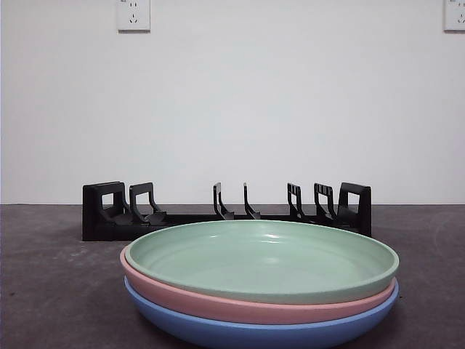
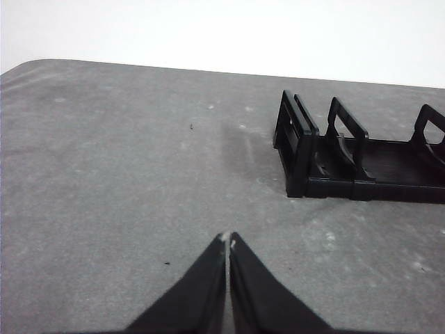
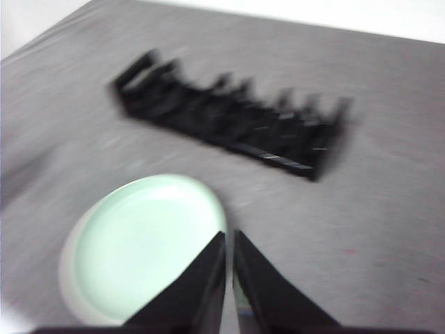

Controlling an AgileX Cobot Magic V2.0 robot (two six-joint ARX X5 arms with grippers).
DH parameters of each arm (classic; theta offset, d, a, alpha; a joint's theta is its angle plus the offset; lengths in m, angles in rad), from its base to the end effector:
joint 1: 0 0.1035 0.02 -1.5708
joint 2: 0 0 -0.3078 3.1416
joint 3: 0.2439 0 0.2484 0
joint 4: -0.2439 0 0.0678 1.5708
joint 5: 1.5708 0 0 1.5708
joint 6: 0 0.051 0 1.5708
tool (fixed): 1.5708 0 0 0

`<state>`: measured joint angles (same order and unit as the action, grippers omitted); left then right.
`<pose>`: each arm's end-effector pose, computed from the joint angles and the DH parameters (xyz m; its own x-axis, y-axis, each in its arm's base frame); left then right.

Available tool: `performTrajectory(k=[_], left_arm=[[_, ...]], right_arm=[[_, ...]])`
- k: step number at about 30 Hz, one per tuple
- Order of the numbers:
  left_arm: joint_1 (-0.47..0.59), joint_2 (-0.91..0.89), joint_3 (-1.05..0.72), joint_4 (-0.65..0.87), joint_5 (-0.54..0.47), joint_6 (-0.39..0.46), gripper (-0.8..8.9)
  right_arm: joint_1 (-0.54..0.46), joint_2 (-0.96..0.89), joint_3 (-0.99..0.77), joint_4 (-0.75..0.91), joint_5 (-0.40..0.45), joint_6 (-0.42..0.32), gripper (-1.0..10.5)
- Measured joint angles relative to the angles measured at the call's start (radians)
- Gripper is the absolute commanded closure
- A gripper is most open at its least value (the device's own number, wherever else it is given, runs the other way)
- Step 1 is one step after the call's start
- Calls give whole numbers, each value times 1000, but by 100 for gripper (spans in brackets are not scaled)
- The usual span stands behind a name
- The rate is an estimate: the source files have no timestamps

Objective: Place the plate

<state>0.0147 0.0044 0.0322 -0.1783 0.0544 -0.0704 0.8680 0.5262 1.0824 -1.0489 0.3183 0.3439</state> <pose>0.0689 -0.0018 0.1537 0.9879 -0.0399 -0.1497 0.0284 0.9966 -0.0777 0.0311 0.0120 0.3813 0.7797 0.4362 -0.4492 -0.4114 0.8977 0.1577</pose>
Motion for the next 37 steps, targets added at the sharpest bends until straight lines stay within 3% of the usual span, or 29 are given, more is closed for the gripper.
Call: performTrajectory(k=[8,11,14,25,37], left_arm=[[0,0,0,0,0,0,807],[0,0,0,0,0,0,807],[0,0,0,0,0,0,807],[0,0,0,0,0,0,807],[0,0,0,0,0,0,807]], right_arm=[[-612,-322,-467,465,-273,-241,929],[-769,-415,-633,613,-338,-297,929],[-857,-462,-782,684,-346,-324,929],[-895,-520,-1059,941,-350,-345,929],[-902,-520,-1067,891,-350,-394,929]])
